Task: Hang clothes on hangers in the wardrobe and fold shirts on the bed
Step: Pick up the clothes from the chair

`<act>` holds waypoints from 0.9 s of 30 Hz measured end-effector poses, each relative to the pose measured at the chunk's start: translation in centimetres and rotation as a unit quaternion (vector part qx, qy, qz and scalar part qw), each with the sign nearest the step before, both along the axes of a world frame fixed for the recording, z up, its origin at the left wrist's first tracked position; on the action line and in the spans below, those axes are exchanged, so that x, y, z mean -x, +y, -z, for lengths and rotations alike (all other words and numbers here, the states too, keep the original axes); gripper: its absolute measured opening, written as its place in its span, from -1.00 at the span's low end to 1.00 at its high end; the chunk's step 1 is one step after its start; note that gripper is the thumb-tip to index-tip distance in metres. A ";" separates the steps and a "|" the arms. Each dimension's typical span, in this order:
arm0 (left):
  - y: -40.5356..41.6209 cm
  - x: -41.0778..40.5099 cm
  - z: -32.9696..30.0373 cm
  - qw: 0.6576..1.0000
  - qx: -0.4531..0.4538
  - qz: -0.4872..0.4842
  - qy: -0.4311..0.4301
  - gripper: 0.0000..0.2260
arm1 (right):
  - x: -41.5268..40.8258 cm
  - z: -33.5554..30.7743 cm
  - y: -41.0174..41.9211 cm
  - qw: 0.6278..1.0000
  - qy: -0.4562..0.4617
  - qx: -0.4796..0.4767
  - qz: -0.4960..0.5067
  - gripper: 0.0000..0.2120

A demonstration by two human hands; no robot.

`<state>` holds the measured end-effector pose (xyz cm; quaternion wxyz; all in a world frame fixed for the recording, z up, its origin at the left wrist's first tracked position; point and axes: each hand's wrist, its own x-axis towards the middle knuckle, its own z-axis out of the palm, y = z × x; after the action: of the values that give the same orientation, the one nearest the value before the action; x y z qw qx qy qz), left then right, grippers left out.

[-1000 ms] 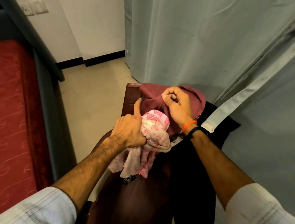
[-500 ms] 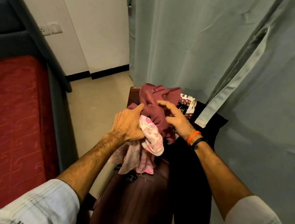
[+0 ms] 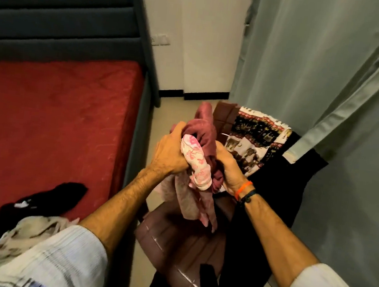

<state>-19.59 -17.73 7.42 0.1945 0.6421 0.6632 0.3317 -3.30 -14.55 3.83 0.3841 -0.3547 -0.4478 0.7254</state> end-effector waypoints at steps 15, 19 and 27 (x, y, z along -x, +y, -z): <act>-23.5 13.3 -0.7 0.952 -0.009 -0.306 0.007 -0.63 | 17.8 -1.7 -15.7 0.964 -0.017 -0.016 -0.264 -0.35; -28.3 18.6 -0.8 0.933 -0.018 -0.360 0.011 -0.62 | 24.1 -2.4 -19.3 0.951 -0.006 -0.031 -0.308 -0.29; -33.4 31.8 -3.1 0.922 -0.091 -0.376 0.030 -0.55 | 37.9 -5.3 -24.4 0.946 0.028 -0.054 -0.318 -0.23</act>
<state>-51.41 -51.17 10.51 -0.0238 0.3699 0.8284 0.4199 -41.21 -38.91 9.17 0.1644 -0.1518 -0.5648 0.7944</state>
